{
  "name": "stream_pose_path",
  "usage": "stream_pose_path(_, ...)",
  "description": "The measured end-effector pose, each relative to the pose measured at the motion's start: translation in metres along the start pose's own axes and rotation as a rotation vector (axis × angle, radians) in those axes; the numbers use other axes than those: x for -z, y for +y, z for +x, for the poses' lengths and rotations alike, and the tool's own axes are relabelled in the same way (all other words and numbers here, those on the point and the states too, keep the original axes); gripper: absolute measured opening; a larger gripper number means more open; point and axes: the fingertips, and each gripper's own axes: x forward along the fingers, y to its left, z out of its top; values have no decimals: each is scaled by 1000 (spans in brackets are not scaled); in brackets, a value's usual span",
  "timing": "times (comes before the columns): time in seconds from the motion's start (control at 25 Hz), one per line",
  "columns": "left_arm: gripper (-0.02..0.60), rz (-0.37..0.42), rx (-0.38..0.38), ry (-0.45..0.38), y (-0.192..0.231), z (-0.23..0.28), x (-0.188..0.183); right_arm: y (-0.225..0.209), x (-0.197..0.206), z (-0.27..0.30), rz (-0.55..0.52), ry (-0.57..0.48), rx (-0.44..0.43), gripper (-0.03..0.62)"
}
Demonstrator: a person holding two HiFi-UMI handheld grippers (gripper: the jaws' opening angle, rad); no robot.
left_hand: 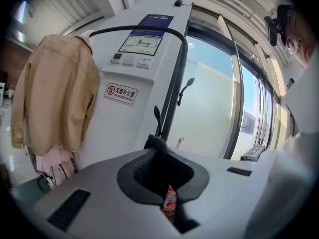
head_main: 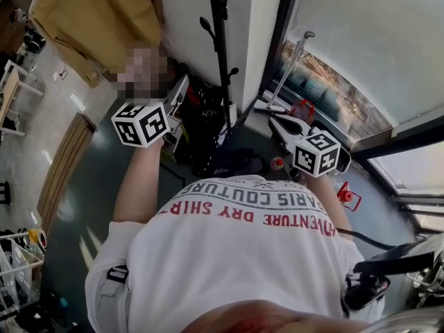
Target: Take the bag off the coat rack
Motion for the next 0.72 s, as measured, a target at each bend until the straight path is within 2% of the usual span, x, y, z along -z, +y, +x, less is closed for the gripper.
stream_pose_path(0.28,5,-21,-45,-40,-38,-62,22,19,22,-2,-18,29,-94,2)
stream_pose_path(0.44,5,-26,-43,-44,-58,-88,37,36,25,-8,-51,23,-127,2)
stream_pose_path(0.72,5,-32,-4,-47,-105,-162,66,96,42,-42,-86,5,-143,2)
